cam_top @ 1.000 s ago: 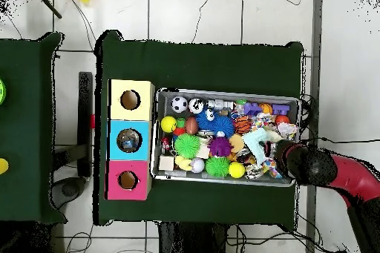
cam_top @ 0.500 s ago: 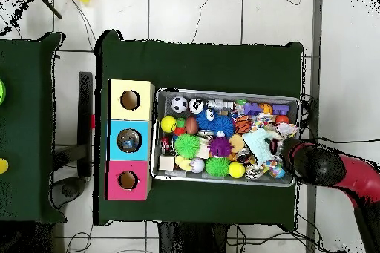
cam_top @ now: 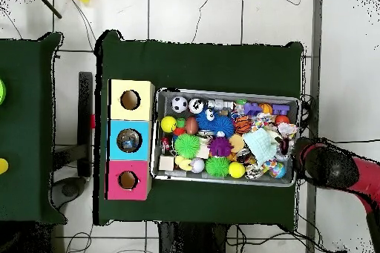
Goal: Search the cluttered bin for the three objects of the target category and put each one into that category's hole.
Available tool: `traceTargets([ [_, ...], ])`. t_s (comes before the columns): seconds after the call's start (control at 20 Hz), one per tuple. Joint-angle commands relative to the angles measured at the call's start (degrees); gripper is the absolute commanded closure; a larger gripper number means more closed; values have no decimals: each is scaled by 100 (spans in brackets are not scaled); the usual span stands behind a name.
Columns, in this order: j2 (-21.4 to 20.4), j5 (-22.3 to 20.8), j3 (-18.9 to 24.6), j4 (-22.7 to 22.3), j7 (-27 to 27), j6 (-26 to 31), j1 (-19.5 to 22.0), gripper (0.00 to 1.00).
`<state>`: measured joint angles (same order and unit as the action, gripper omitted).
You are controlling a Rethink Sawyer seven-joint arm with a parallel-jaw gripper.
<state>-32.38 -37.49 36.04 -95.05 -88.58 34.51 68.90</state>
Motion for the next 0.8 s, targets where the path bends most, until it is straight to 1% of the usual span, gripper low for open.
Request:
traceTargets([
  [0.05, 241, -342, 189, 175, 1377, 354, 57, 0],
  [0.3, 372, -458, 137, 193, 1421, 300, 71, 0],
  [0.55, 544, -666, 57, 227, 1409, 178, 83, 0],
  [0.65, 565, -756, 27, 268, 1443, 180, 92, 0],
  [0.8, 485, -861, 27, 267, 1420, 124, 108, 0],
])
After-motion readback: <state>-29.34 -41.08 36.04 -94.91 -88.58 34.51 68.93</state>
